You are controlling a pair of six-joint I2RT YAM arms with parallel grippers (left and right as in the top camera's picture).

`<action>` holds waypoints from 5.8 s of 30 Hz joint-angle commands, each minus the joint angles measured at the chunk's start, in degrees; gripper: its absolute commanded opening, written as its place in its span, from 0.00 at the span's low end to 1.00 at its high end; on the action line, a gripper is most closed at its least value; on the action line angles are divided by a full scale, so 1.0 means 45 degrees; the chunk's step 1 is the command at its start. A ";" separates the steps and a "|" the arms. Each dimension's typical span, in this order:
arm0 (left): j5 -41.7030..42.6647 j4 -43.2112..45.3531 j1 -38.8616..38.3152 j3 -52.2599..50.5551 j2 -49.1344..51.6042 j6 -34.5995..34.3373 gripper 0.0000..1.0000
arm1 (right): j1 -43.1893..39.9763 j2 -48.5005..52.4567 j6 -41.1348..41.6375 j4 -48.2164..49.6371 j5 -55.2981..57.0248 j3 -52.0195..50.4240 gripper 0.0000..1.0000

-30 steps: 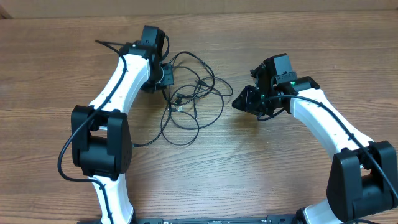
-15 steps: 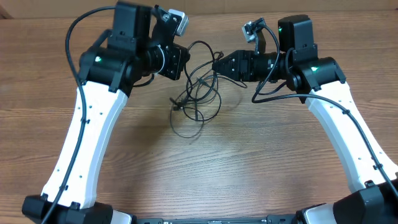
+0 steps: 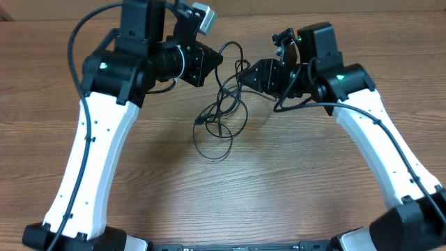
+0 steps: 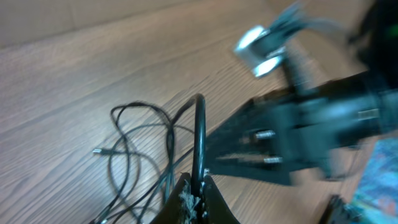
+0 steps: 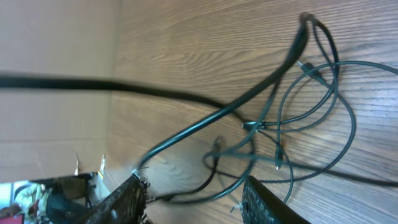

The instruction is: Untangle cables

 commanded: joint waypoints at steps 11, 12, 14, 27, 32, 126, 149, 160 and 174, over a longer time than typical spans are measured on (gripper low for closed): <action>0.0816 -0.1039 0.0044 0.0573 -0.1059 -0.0767 0.04 | 0.0491 0.0748 0.1938 0.1564 -0.0617 0.0078 0.57; 0.0699 -0.1039 0.0044 0.0568 -0.1059 -0.0767 0.04 | 0.0491 0.0748 0.2064 0.1559 -0.0826 0.0078 0.56; 0.0155 -0.1098 0.0044 0.0568 -0.1059 -0.0772 0.04 | 0.0491 0.0748 0.2341 0.1384 -0.1117 0.0078 0.52; 0.0126 -0.1015 0.0044 0.0262 -0.1054 -0.0850 0.04 | 0.1865 0.1583 0.3623 0.1787 -0.0437 0.0073 0.35; -0.0359 -0.0753 0.0646 0.0661 -0.1083 -0.1418 0.04 | 0.1715 0.1928 0.2783 0.0855 0.1292 0.0078 0.04; -0.2438 -0.2851 0.3682 0.4974 -0.0248 0.1015 0.04 | -0.7980 -0.0622 -0.0476 -0.5814 0.3691 0.6756 0.04; -0.5984 -0.1005 0.5008 0.5037 -0.0559 -0.1700 0.04 | -0.8539 0.3060 -0.2540 -0.7499 0.4255 0.6742 0.06; -0.6596 -0.0393 0.6212 0.5037 -0.1399 -0.2540 0.04 | -0.8660 0.4405 -0.2545 -0.7849 0.4702 0.6742 0.04; -0.7907 -0.2040 1.0593 0.5013 0.0505 -0.4070 0.04 | -0.8223 0.4532 -0.3215 -0.8043 0.3808 0.6742 0.04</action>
